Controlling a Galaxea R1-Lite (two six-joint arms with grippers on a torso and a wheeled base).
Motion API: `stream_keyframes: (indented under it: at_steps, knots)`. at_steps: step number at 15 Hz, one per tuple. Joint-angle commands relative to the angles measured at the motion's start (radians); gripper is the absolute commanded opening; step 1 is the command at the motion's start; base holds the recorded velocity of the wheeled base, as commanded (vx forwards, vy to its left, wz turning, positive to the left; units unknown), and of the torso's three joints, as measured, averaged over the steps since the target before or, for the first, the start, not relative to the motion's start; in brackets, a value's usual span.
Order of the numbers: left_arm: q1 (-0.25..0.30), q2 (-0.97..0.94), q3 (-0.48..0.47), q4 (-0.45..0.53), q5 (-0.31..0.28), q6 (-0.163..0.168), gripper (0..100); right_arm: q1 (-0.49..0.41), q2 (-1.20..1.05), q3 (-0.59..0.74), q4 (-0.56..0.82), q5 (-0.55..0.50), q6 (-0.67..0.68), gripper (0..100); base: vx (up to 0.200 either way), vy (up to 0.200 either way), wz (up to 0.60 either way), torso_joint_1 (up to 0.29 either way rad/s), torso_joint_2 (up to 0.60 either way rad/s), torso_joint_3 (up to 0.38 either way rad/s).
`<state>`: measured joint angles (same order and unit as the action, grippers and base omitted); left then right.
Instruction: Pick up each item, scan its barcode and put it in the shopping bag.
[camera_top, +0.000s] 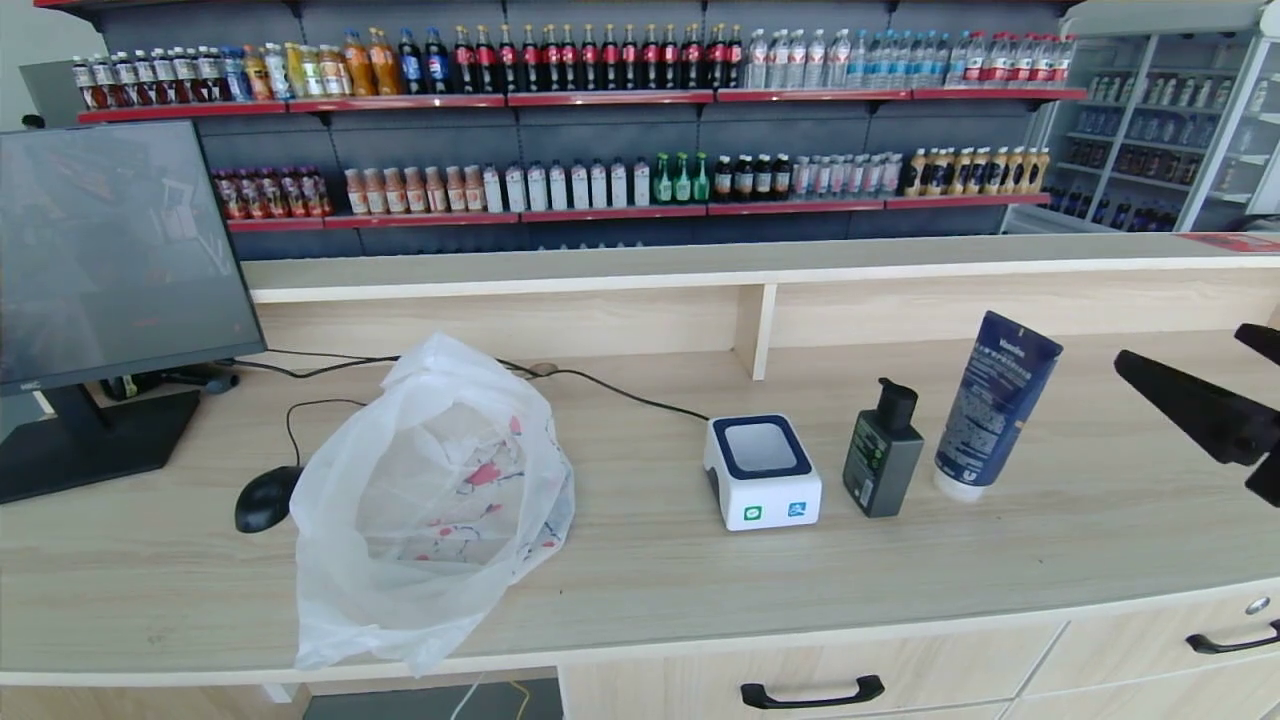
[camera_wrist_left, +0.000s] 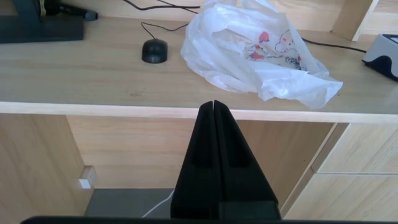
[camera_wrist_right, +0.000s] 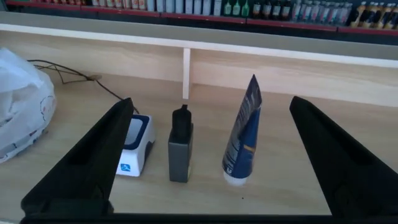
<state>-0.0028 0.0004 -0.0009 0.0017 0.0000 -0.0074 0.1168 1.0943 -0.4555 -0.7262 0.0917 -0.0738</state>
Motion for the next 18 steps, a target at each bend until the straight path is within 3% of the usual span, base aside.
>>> stream_keyframes:
  at_steps: [1,8,13,16,18]
  knots:
    - [0.0,0.0,0.001,0.0,0.0,0.0,0,0.021,0.337,-0.043,-0.286,0.0,-0.001,100,0.0,0.0,0.0,0.0,0.0,0.0]
    - [0.001,0.0,0.001,0.0,0.0,0.0,0,0.058,0.651,-0.029,-0.826,-0.007,0.101,100,0.0,0.0,0.0,0.0,0.0,0.0]
    - [0.0,0.0,0.001,0.0,0.0,0.0,0,0.081,0.707,0.077,-0.845,-0.024,0.1,100,0.0,0.0,0.0,0.0,0.0,0.0]
    - [0.0,0.0,0.001,0.0,0.0,0.0,0,0.084,0.736,0.06,-0.845,-0.027,0.1,100,0.0,0.0,0.0,0.0,0.0,0.0]
    - [0.001,0.0,-0.001,0.0,0.0,0.0,0,0.121,0.756,0.143,-0.845,-0.067,0.121,100,0.0,0.0,0.0,0.0,0.0,0.0]
